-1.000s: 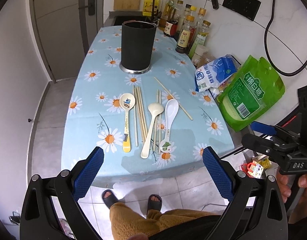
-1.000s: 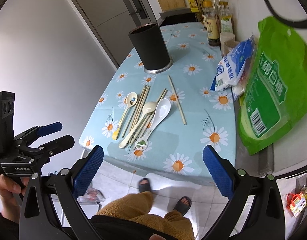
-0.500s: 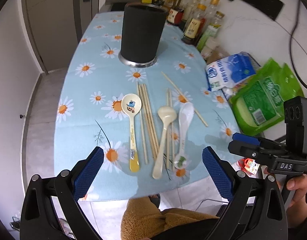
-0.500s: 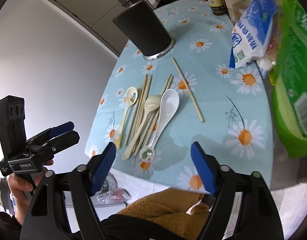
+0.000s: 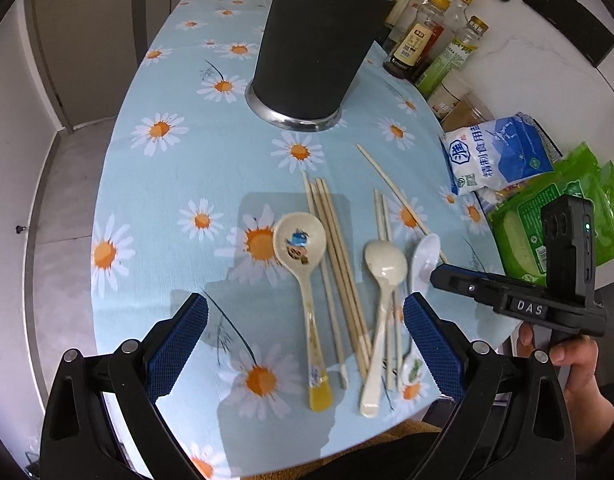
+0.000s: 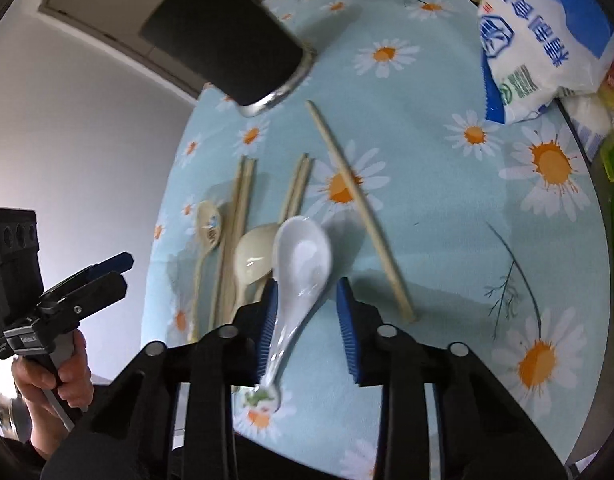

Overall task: Organize utensils
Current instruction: 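Grasp the white ceramic spoon with the right gripper while the left gripper grasps the cartoon-print spoon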

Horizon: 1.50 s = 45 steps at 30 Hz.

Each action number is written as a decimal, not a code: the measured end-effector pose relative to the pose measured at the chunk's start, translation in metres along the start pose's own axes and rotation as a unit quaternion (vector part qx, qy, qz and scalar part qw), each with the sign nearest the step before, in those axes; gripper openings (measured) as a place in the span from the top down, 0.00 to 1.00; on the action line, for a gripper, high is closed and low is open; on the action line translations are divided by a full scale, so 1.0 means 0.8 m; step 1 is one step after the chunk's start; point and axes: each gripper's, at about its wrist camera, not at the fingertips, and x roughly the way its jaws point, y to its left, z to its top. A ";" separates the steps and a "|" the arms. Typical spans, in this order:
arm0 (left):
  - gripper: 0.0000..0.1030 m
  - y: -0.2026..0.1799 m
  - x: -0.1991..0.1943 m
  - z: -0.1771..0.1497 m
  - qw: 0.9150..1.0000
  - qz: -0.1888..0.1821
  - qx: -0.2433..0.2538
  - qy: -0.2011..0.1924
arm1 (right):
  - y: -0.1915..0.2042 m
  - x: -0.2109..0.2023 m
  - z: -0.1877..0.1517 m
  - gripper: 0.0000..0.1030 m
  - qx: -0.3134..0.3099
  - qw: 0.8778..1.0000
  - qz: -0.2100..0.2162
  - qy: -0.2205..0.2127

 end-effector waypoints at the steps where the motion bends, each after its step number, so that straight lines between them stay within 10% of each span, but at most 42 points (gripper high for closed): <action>1: 0.08 0.002 0.002 0.002 1.000 -0.003 0.002 0.000 | -0.003 0.001 0.003 0.70 0.002 1.000 0.004 -0.001; 10: 0.10 0.024 0.025 0.016 1.000 -0.021 0.010 0.007 | -0.009 0.012 0.013 0.93 -0.001 1.000 -0.003 -0.007; 24: 0.31 0.029 0.063 0.034 0.997 -0.062 0.038 0.018 | -0.002 -0.007 0.005 0.95 -0.013 0.999 -0.024 -0.039; 40: 0.90 0.019 0.083 0.040 0.994 -0.056 0.086 0.031 | 0.012 -0.045 -0.002 0.95 -0.032 0.996 -0.028 -0.083; 45: 0.94 0.023 0.083 0.039 0.994 -0.063 0.089 0.030 | 0.015 -0.047 -0.002 0.95 -0.032 0.995 -0.028 -0.086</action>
